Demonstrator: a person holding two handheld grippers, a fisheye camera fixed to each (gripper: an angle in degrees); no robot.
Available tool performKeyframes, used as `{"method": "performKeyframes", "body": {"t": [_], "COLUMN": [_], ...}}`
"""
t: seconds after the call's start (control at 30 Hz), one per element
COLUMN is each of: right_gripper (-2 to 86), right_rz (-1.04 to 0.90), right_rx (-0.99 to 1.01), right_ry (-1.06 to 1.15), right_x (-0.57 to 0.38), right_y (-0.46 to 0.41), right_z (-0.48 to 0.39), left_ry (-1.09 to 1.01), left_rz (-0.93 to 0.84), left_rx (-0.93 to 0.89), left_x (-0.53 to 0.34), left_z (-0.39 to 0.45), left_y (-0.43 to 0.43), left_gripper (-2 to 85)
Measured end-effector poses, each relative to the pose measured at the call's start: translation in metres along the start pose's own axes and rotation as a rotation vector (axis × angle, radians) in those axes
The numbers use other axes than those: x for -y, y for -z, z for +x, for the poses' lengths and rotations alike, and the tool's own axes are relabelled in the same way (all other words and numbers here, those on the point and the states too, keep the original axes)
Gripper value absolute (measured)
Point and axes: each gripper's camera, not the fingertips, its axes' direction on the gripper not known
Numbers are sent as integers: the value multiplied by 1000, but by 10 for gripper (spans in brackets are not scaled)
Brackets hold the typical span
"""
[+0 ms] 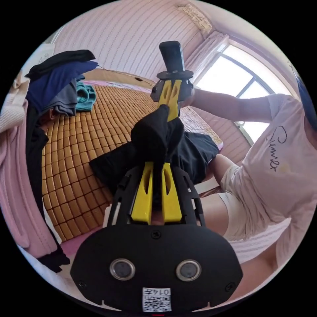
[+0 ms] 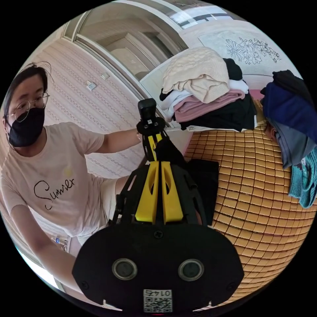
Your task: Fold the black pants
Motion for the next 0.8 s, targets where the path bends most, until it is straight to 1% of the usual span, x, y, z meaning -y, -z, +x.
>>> {"method": "performKeyframes", "body": {"t": [0.07,0.1,0.13,0.2,0.3,0.37,0.4,0.47,0.5,0.57,0.6,0.67,0.7,0.8], "right_gripper": [4,3,3,3,3,2,2,2,1,2,2,4,5,19], "right_rz": [-29,-42,-74,-121,-190,-199,-191,-118,-101,-104,-122,-175,-171,-116], "right_rx": [-9,-22,-58,-125,-199,-251,-258,-267,-269,-310,-341,-498,-518,-559], "right_ry": [-56,-71,-92,-120,-140,-118,-111,-116,-135,-274,-304,-378,-388,-369], "right_x": [14,19,27,38,54,62,63,67,68,74,74,69,66,32], "right_y": [-14,-19,-30,-46,-66,-68,-66,-49,-46,-54,-58,-59,-54,-13], "right_z": [19,23,30,37,44,41,39,39,43,68,73,79,78,46], "left_ry": [42,65,81,105,107,121,125,172,228,325,370,389,399,422], "left_rz": [-51,-104,-169,-257,-306,-294,-257,-204,-189,-206,-240,-313,-327,-237], "left_rx": [41,79,124,156,162,168,178,217,259,304,326,383,417,446], "left_x": [-3,-4,-5,-7,-4,0,3,6,8,12,15,18,19,17], "left_z": [0,-2,-5,-11,-12,-11,-9,-10,-16,-30,-37,-40,-38,-23], "left_y": [6,5,2,-6,-15,-15,-9,0,1,-11,-23,-41,-45,-33], "left_gripper": [39,39,38,32,18,14,13,14,16,23,30,45,57,63]}}
